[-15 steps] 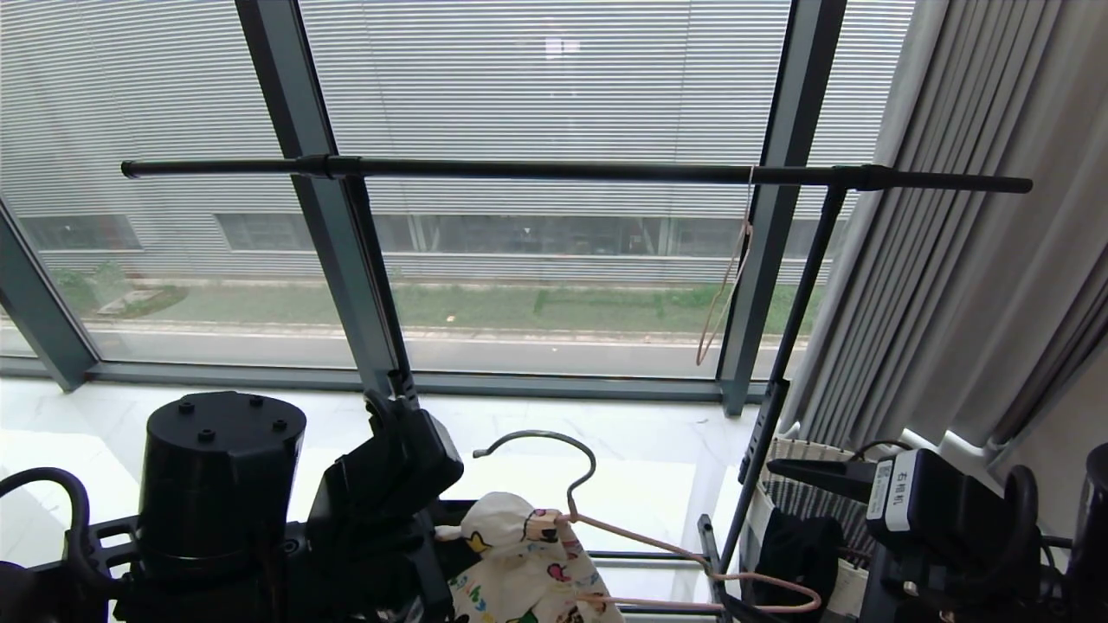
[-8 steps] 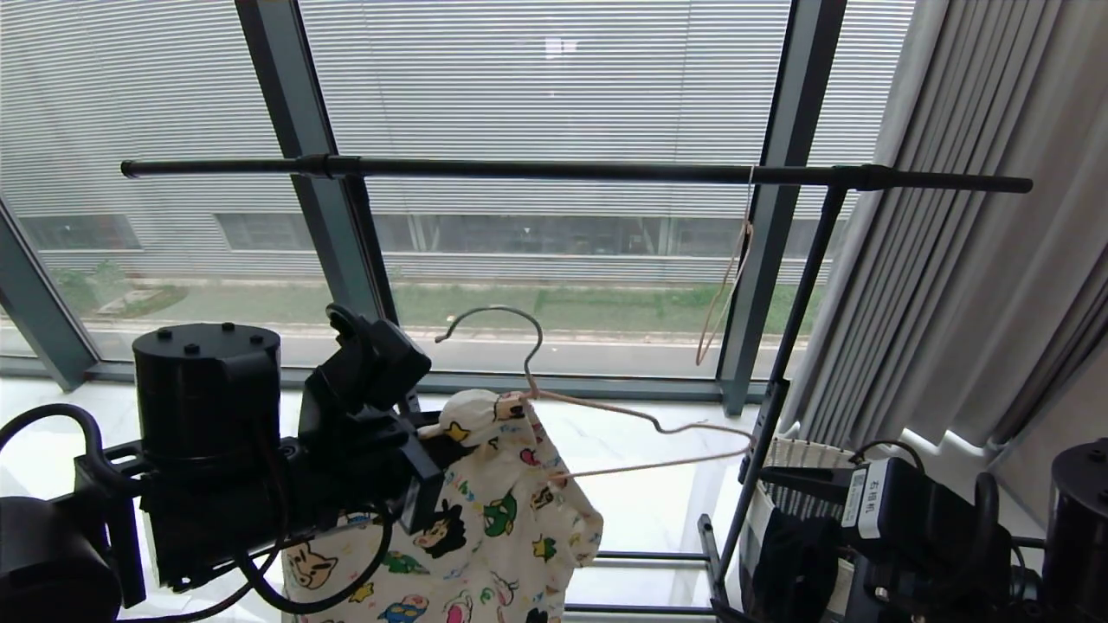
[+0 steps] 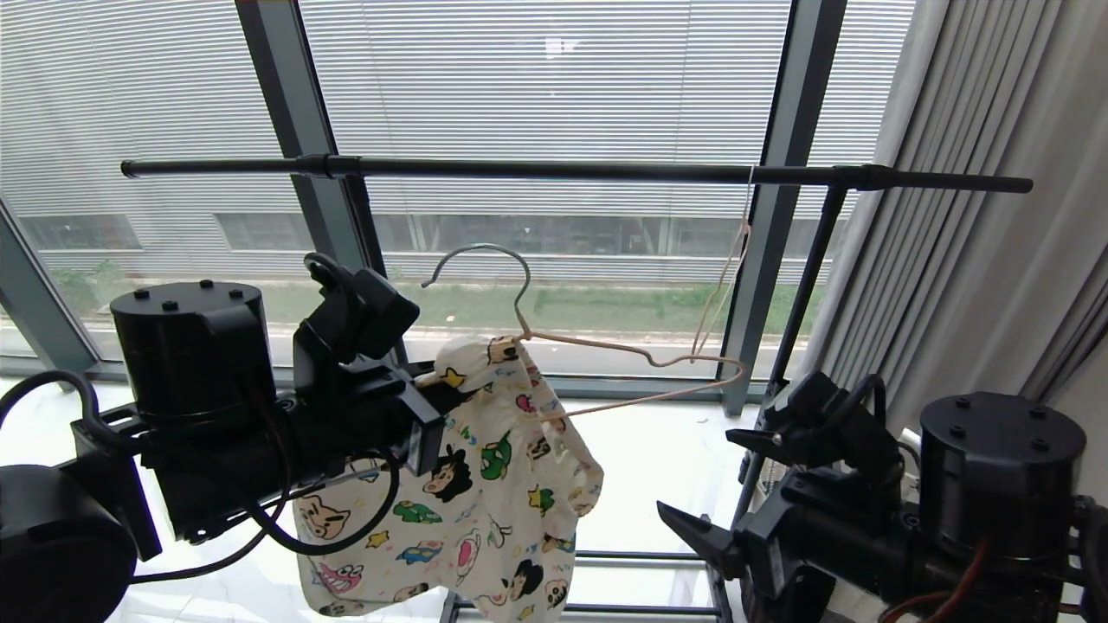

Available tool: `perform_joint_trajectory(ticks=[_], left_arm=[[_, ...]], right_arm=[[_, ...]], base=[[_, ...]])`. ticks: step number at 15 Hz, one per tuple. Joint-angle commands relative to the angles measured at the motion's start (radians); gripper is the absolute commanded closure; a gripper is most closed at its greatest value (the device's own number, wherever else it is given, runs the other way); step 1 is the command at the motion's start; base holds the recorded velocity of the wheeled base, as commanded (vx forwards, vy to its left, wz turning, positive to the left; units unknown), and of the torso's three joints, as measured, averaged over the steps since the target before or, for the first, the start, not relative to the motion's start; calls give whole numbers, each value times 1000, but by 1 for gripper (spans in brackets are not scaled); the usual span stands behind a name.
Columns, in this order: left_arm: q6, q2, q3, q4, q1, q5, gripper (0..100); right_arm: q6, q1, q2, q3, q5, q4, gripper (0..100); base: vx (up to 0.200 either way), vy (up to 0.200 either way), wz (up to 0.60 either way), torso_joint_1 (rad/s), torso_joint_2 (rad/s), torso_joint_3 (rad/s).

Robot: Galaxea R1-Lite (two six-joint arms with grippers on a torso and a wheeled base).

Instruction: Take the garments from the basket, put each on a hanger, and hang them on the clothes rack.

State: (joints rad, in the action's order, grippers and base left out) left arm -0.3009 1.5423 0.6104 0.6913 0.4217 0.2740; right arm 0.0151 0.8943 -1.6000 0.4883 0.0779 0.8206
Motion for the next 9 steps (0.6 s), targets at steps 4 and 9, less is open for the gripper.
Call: perform_joint_trajectory(ticks=[4,9], left_arm=[[8,12,37,-1,5,1,100],[89,5,54,-1,95,-84,100]], right_arm=[[42,11,-278,154,86,115,0],[40,9,-387,243,203,115,0]], base=[[0,0,0,0,0,0],[0,0,0,0,0,0]])
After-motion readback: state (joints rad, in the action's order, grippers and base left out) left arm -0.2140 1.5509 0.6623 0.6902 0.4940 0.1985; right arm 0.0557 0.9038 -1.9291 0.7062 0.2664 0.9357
